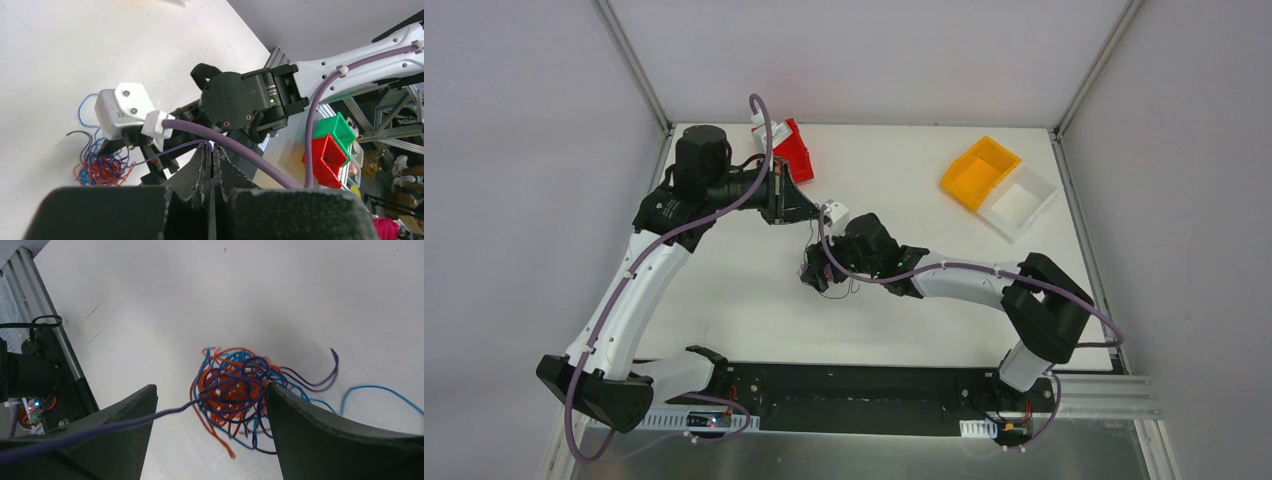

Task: Untangle the cables

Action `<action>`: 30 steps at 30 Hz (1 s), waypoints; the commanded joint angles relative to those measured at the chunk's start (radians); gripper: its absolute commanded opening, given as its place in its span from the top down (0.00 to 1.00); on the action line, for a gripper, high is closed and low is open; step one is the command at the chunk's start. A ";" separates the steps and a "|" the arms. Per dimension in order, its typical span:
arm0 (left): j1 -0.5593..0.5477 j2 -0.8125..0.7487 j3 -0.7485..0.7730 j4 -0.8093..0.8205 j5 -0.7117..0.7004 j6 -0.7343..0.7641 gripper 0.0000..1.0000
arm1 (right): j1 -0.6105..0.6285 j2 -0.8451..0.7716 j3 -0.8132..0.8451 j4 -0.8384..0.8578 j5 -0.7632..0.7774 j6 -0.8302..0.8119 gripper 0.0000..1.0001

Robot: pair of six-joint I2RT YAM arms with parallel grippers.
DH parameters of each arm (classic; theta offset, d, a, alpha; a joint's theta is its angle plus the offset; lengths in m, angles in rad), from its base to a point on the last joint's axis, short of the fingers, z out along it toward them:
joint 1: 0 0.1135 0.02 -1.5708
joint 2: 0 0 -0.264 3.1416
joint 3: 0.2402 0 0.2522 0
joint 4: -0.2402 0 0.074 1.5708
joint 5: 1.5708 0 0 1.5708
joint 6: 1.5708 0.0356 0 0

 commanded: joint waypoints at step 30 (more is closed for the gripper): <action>0.006 -0.221 0.050 -0.116 -0.995 0.205 1.00 | -0.284 -0.309 -0.285 -0.318 0.514 0.335 0.73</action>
